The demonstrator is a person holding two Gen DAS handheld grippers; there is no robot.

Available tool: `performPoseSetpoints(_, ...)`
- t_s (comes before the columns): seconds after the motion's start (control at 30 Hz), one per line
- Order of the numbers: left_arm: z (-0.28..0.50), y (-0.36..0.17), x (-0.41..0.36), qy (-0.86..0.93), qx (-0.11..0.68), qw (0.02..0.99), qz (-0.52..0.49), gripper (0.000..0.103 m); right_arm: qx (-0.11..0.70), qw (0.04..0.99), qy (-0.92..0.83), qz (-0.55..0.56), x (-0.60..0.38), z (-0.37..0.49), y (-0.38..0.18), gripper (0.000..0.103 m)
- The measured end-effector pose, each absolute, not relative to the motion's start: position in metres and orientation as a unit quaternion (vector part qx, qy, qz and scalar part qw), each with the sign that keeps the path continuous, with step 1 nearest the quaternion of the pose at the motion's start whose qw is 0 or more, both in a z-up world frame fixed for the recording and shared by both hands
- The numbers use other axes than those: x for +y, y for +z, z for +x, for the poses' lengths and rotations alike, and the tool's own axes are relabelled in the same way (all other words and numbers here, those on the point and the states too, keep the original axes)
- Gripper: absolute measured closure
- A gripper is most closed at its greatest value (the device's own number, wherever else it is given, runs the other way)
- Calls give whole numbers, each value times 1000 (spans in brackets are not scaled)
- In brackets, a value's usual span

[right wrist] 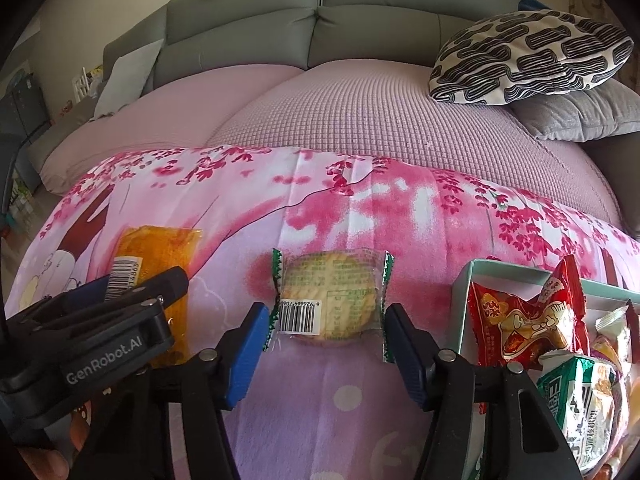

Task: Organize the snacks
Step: 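Grasp the yellow bread packet with the left tool while the right tool grasps the round biscuit packet, then carry the bread packet and biscuit packet over the tray with both tools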

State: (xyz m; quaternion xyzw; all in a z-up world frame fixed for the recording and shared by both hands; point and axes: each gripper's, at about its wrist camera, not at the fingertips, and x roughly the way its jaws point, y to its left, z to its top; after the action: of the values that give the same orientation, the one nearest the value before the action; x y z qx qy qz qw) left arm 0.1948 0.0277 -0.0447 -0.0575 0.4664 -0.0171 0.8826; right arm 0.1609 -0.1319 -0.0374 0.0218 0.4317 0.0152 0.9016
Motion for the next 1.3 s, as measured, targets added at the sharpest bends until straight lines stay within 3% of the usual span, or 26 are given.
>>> performPoseSetpoints(0.07,195,-45,26,-25,467,882,-58,30,432,902,12,23,-133,161,-38,49)
performPoseSetpoints(0.27,194,-44,22,-46,467,881,-59,50,429,903,11,25,-134,160,-36,51)
performPoseSetpoints(0.5,192,-40,21,-52,461,884,-59,59,422,906,1,37,-141,157,-32,53)
performPoseSetpoints(1.3,170,4,3,-90,404,908,-58,60,362,930,-27,54,-161,130,13,54)
